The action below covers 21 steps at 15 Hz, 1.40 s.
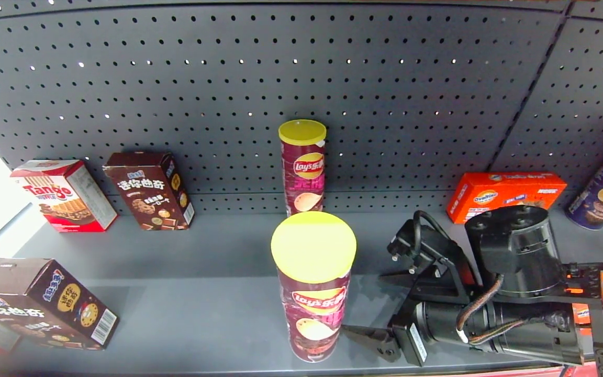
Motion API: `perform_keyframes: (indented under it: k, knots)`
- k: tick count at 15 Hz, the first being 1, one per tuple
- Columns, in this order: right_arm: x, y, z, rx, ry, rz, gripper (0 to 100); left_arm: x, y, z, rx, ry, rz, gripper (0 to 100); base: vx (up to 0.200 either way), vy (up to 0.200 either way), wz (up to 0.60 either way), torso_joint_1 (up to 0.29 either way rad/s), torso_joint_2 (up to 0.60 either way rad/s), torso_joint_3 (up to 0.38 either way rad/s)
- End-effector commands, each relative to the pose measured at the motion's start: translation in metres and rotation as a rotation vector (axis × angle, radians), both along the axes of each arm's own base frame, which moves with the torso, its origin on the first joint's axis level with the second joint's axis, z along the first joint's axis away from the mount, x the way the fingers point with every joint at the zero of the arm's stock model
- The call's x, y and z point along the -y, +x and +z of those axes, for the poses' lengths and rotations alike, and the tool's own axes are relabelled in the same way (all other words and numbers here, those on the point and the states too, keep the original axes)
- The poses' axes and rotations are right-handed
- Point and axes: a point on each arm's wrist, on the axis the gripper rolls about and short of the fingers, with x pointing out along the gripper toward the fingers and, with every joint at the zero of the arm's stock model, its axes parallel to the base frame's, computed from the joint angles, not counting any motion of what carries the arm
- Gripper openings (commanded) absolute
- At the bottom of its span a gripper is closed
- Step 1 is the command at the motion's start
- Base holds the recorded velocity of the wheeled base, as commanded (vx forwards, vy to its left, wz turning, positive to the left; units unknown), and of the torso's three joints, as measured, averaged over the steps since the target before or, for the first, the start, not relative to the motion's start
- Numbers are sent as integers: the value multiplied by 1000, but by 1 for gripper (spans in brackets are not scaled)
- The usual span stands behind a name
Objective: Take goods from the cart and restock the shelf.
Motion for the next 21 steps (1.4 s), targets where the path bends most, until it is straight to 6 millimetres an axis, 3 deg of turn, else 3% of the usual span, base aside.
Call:
perform_keyframes:
  k: [1, 21]
  knots:
    - [2, -2, 3, 6, 6, -1, 100, 0, 0, 0, -3, 1, 0, 100, 0, 0, 0, 0, 0, 0]
    - [-8, 3, -2, -3, -4, 13, 100, 0, 0, 0, -2, -1, 1, 100, 0, 0, 0, 0, 0, 0]
